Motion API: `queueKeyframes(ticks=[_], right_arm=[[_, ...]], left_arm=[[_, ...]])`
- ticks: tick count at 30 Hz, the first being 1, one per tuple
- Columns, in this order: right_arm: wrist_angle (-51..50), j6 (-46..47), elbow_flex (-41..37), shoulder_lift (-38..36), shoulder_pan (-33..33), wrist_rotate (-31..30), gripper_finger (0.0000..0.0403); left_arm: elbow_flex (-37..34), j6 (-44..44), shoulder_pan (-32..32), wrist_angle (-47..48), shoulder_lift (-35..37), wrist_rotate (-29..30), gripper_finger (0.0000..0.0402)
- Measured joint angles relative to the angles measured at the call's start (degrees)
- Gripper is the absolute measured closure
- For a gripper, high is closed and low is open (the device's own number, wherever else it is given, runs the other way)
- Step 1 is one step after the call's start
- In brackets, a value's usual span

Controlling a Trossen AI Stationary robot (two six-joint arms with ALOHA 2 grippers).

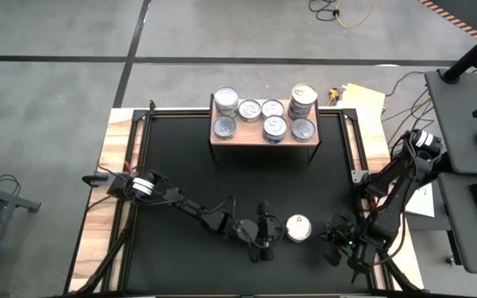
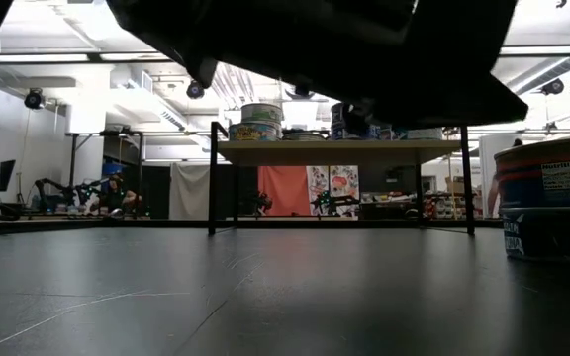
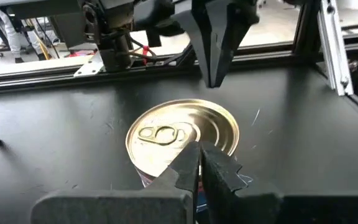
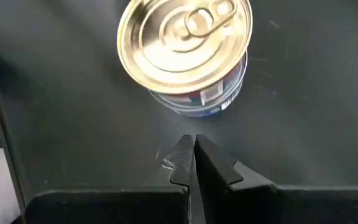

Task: Stack canned seafood by type on shelf
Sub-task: Stack the blue pink tuna can on top of the blue pink tuna can on the shelf

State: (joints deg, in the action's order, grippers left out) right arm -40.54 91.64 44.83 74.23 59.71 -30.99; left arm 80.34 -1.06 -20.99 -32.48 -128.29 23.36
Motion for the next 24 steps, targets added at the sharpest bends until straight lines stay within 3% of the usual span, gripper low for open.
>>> queueKeyframes(ticks=[10, 15, 24], right_arm=[[0.1, 2.4, 0.0, 3.3, 0.5, -3.3, 0.0394], [0.1, 5.1, 0.0, 5.2, 0.5, -4.7, 0.0394], [0.3, 6.4, 0.0, 5.1, 0.5, -5.2, 0.0394]], left_arm=[[4.0, 1.1, 0.4, 0.5, -2.9, 0.4, 0.0401], [3.8, 0.5, 0.4, 1.0, -2.3, 3.8, 0.0402], [3.4, -2.5, 0.5, 5.5, -2.3, 3.8, 0.0401]])
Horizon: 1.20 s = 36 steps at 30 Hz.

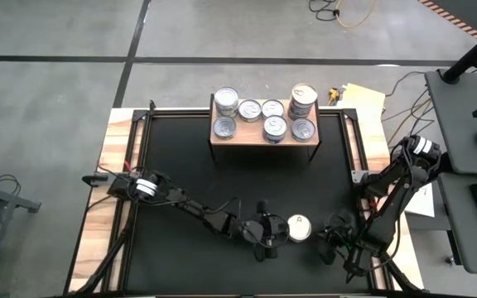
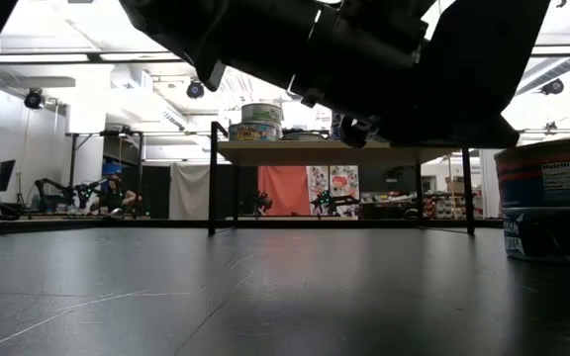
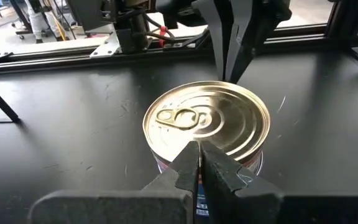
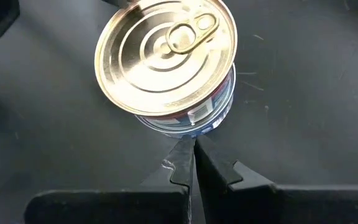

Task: Stack canned seafood by type on shelf
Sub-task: Stack the blue pink tuna can on top of the blue pink tuna can on the shelf

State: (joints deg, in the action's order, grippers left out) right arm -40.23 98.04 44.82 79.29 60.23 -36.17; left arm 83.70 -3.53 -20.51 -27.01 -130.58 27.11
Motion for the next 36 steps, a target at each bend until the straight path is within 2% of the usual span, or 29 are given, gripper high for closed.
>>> queueKeyframes(ticks=[6, 11, 28, 36], right_arm=[[0.2, 3.5, 0.0, -0.8, 0.0, 0.1, 0.0392], [0.2, 5.7, 0.0, -3.2, 0.0, 0.1, 0.0366], [-0.1, 3.9, 0.0, -5.7, -0.4, -1.6, 0.0176], [-0.1, 3.3, 0.0, -5.7, -2.5, -3.5, 0.0107]], left_arm=[[-0.2, -0.2, 0.0, 1.0, 0.1, 0.0, 0.0401], [-0.6, -0.7, -0.1, 1.0, 0.2, 0.0, 0.0401], [-0.9, -1.9, -0.5, 1.5, 0.2, 0.0, 0.0401], [-0.9, -2.0, -0.7, 1.6, 0.2, 0.0, 0.0401]])
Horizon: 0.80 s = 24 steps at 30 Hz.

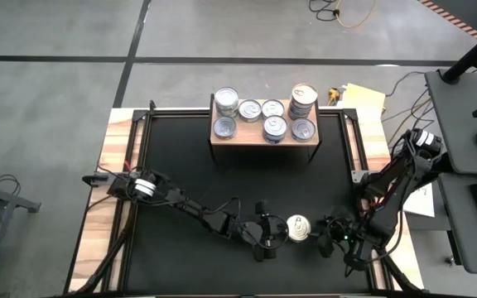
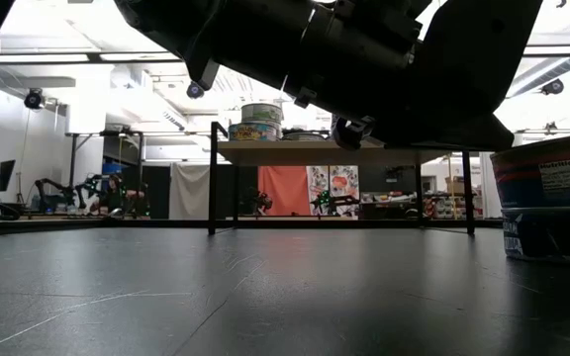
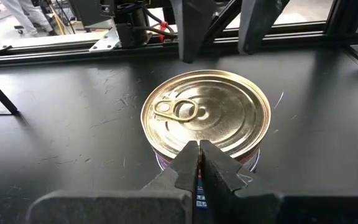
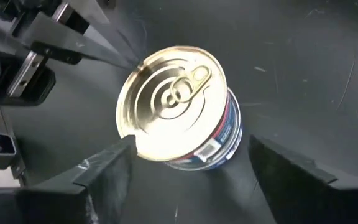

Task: Stack canned seafood by type on shelf
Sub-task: Stack the blue pink tuna can on top of the blue pink tuna can on the shelf

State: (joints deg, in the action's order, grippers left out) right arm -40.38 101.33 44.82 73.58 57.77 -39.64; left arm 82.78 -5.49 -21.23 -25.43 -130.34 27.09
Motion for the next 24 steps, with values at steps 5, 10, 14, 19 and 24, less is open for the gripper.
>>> queueKeyframes(ticks=[5, 10, 14, 19, 24], right_arm=[[0.3, -0.6, 0.0, 0.0, -1.1, -0.1, 0.0081], [0.4, -0.7, 0.0, 0.0, -1.5, -0.9, 0.007], [0.7, -0.3, 0.0, 0.1, -1.6, -1.0, 0.007], [2.2, -0.4, -0.1, 2.0, -2.1, -1.1, 0.0077], [2.2, -0.4, -0.1, 3.1, -2.7, -1.1, 0.0078]], left_arm=[[0.0, 0.0, -0.1, 0.0, 0.0, 0.0, 0.0401], [0.0, 0.0, -0.2, 0.0, 0.0, -0.1, 0.0401], [0.0, 0.0, -0.4, 0.0, -0.1, -0.1, 0.0401], [0.0, 0.1, -0.6, 0.0, -0.1, -0.2, 0.0401], [0.0, 0.2, -0.8, 0.0, -0.1, -0.2, 0.0401]])
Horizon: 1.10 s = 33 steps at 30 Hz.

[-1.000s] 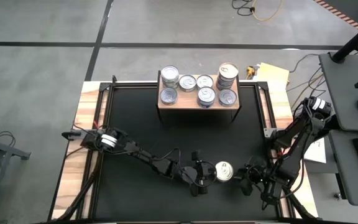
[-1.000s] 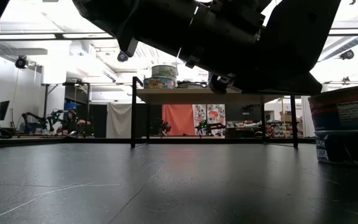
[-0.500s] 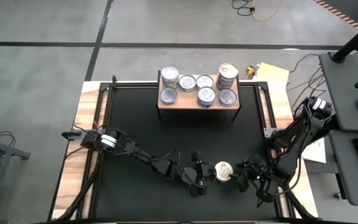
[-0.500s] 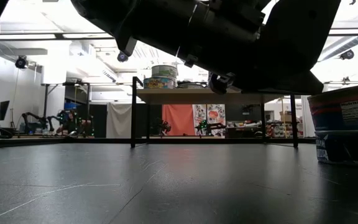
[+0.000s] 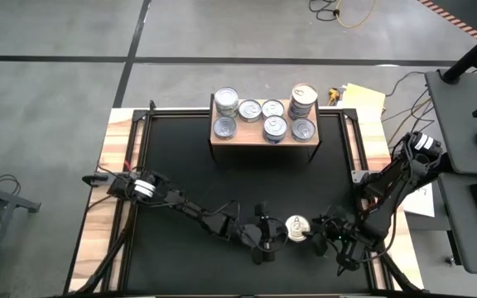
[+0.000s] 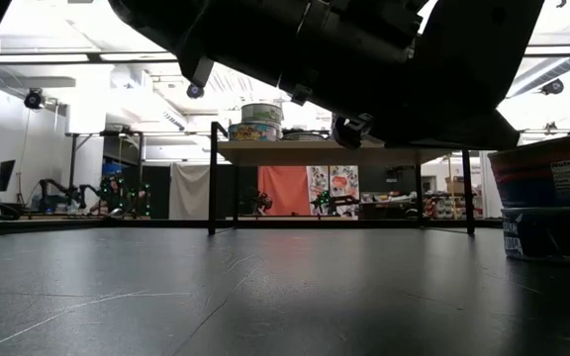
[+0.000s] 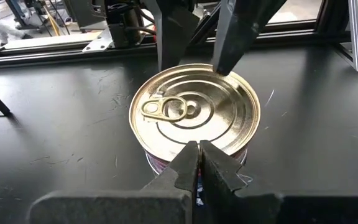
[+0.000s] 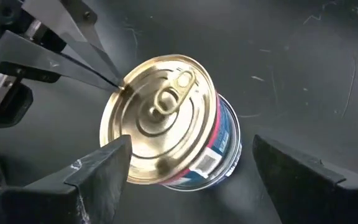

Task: Stack canned seafood by type on shelf
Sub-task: Stack the blue pink tuna can on top of the blue pink tuna can on the shelf

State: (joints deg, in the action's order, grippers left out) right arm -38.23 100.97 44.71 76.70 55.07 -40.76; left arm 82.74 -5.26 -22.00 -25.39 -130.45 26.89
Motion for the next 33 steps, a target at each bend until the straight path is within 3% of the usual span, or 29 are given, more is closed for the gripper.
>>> queueKeyframes(ticks=[27, 33], right_arm=[[5.5, -2.6, -0.2, 0.7, -1.5, -2.6, 0.0078], [6.2, 0.7, -0.9, 0.7, -1.4, -2.1, 0.0078]], left_arm=[[-0.2, -0.2, -0.5, -1.1, -0.1, -0.4, 0.0401], [-0.1, -1.4, -0.5, -0.5, -0.2, -0.5, 0.0401]])
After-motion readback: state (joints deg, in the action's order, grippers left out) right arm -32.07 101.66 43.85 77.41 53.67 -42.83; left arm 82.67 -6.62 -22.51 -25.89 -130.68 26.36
